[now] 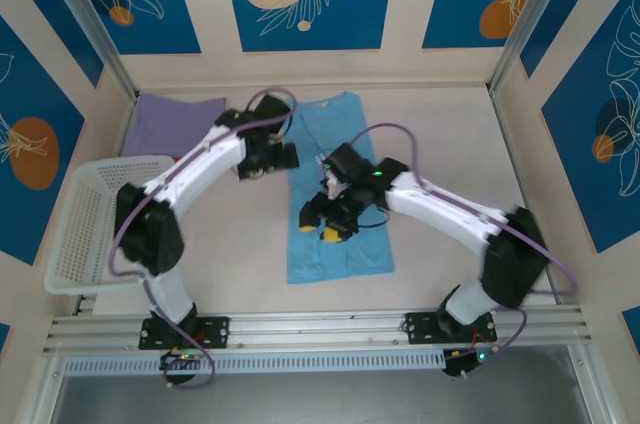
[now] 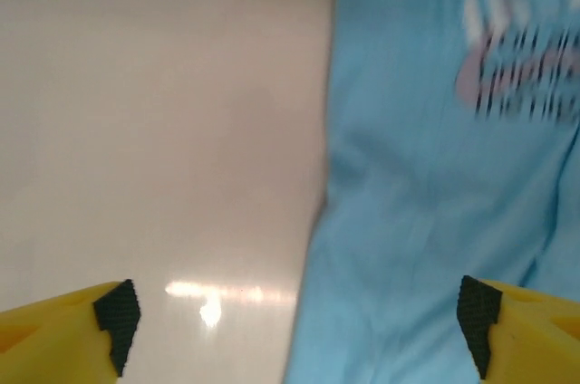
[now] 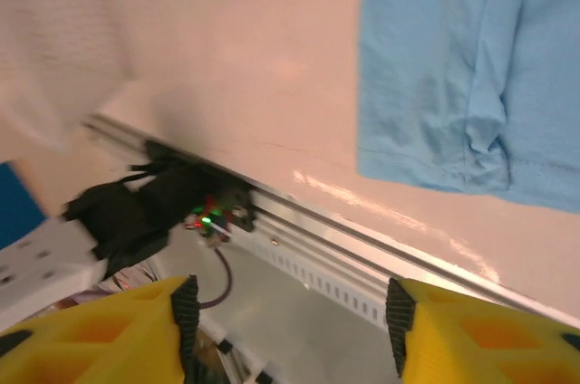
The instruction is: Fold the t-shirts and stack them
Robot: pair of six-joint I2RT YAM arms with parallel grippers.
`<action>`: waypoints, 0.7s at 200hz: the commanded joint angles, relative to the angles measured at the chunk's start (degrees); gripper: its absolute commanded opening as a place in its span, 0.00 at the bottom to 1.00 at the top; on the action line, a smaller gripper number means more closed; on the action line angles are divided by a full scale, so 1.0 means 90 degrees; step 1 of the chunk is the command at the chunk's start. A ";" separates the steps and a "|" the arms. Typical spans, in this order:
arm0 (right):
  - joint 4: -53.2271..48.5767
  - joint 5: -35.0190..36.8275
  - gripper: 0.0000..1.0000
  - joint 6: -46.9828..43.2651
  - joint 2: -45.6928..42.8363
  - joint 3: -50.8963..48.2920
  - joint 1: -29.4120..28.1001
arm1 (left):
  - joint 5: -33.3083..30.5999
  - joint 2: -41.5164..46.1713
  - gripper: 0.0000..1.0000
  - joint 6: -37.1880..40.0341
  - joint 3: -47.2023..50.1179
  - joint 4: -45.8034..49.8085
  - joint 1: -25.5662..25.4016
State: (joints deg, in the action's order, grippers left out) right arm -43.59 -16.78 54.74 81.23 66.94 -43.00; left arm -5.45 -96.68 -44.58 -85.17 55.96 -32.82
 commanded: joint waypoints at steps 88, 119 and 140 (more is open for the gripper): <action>-0.0866 0.0601 0.57 -0.0672 -0.2867 -0.3827 0.3387 | 0.1548 0.1657 0.64 -0.3380 0.4394 -0.2774 -0.2809; -0.0205 0.0277 0.51 -0.0693 -0.2361 -0.4077 0.3726 | 0.1731 0.1826 0.63 -0.3820 0.5268 -0.3873 -0.2763; 0.0195 0.0146 0.49 -0.0741 -0.1983 -0.4195 0.3726 | 0.1931 0.1800 0.62 -0.3915 0.5654 -0.4406 -0.2679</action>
State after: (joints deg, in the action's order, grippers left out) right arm -46.63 -12.67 48.77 60.40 30.98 -9.69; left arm 8.51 -80.88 -75.33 -38.17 25.91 -57.63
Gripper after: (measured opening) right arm 0.494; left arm 0.629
